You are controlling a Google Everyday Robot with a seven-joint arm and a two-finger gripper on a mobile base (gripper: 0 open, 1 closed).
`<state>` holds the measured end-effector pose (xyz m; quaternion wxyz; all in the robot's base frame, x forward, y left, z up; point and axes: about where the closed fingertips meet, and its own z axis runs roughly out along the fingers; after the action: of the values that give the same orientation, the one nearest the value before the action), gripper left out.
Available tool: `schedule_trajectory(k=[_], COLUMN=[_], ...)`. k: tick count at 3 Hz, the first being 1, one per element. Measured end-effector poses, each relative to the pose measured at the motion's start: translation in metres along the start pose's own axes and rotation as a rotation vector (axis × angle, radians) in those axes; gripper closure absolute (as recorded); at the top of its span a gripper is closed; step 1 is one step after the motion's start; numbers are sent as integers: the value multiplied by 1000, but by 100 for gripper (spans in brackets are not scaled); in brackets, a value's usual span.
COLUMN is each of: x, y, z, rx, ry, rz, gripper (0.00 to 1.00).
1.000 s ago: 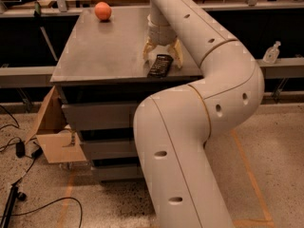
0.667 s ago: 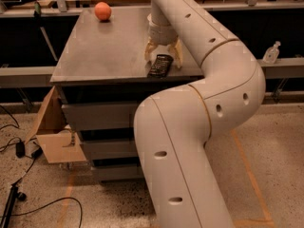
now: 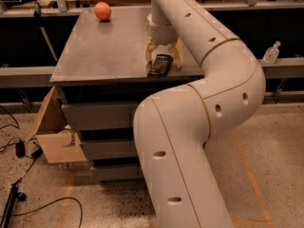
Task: Pick rxbar chocolate
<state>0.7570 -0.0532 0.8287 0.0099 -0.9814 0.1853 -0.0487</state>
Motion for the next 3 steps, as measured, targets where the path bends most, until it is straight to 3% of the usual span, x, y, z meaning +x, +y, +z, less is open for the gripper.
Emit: schedule_trajectory(k=[3], x=[0], y=[3], z=[-4], rx=[-2], ry=[2], rz=[5], gripper=[50])
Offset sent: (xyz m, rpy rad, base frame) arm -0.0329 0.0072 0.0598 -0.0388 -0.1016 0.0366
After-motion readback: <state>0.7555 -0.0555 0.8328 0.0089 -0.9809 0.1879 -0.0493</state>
